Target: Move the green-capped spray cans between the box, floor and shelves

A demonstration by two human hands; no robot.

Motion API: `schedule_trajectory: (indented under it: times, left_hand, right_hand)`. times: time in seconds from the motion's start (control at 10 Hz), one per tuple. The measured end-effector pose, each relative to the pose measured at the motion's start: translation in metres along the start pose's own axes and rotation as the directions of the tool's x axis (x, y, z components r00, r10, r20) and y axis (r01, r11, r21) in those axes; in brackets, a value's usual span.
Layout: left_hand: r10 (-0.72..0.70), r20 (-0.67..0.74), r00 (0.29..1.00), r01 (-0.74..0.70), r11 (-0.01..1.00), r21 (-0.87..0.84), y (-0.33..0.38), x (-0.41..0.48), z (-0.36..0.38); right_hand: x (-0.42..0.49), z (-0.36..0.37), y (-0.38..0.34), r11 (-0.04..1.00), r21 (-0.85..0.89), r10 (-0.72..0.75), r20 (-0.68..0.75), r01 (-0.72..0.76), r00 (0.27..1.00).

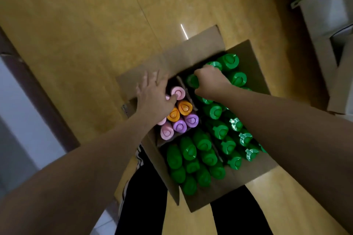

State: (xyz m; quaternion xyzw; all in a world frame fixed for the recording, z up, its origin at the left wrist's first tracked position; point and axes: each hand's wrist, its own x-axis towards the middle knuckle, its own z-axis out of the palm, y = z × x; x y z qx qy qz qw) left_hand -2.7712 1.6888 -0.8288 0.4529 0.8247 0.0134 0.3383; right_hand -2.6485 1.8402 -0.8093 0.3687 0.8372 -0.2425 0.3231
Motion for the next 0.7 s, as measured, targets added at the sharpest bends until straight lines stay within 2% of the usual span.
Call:
schedule_trajectory:
  times: [0.2,0.3,0.4,0.5,0.6,0.7]
  left_hand:
    - [0.022,-0.051,0.998,-0.016,0.993,0.116,-0.018,0.016,0.048]
    - [0.024,-0.034,0.999,-0.02,0.992,0.127,-0.026,0.015,0.058]
    - [0.019,-0.035,0.999,-0.015,0.993,0.117,-0.029,0.009,0.058]
    - [0.021,-0.034,0.999,-0.016,0.992,0.125,-0.028,-0.001,0.048]
    - [0.007,-0.056,0.998,0.0,0.992,0.125,-0.022,-0.011,0.029]
    - [0.008,-0.102,0.995,0.007,0.989,0.148,-0.003,-0.024,-0.005]
  right_hand:
    - [0.037,0.043,-0.009,0.993,-0.109,-0.043,-0.072,0.035,0.997]
    - [0.042,0.054,-0.011,0.986,-0.167,-0.026,-0.129,0.004,0.991]
    - [0.042,0.061,-0.011,0.988,-0.153,0.002,-0.131,-0.022,0.991]
    - [0.031,0.059,-0.012,0.997,-0.069,0.028,-0.068,-0.033,0.997]
    - [0.009,0.052,-0.013,0.998,-0.062,0.023,-0.053,-0.026,0.998]
    - [-0.013,0.027,-0.018,0.996,-0.09,-0.014,-0.116,0.003,0.993]
